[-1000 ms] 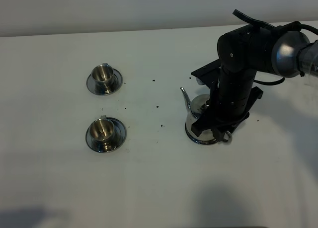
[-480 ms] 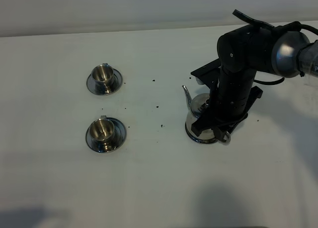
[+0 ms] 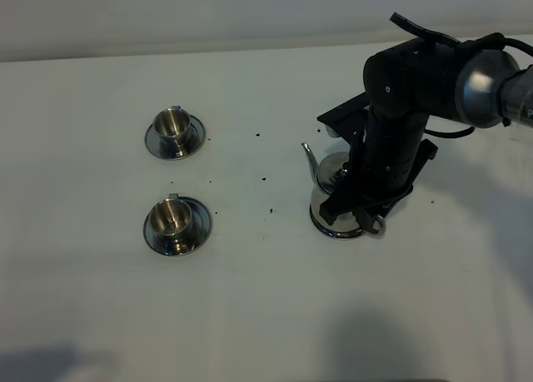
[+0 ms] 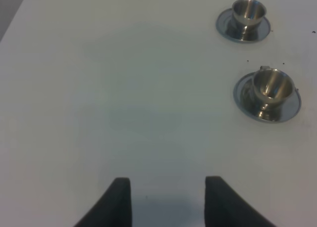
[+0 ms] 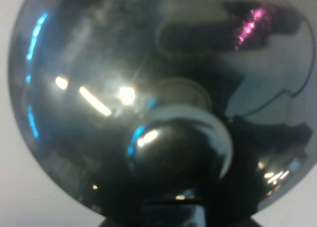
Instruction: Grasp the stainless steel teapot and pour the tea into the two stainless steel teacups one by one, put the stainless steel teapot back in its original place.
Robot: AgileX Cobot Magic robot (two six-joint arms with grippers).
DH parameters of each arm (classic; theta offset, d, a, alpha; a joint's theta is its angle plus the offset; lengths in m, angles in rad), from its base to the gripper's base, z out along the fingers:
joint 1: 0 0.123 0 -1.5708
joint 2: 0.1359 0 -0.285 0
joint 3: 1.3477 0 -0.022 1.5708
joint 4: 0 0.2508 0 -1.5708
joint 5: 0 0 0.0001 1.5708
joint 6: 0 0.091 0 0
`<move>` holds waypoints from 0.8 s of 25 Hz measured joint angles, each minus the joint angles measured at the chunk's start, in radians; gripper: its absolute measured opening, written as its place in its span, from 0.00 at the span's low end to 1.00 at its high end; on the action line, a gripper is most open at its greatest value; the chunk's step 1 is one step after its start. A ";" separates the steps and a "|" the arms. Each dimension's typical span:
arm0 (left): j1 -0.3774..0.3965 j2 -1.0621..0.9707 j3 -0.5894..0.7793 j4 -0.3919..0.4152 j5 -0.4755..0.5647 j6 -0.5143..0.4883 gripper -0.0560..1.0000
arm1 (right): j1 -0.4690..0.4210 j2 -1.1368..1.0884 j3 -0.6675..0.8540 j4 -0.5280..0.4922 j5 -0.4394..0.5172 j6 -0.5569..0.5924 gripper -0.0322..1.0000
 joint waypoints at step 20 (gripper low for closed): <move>0.000 0.000 0.000 0.000 0.000 0.000 0.42 | 0.000 -0.032 -0.014 -0.005 0.020 -0.013 0.21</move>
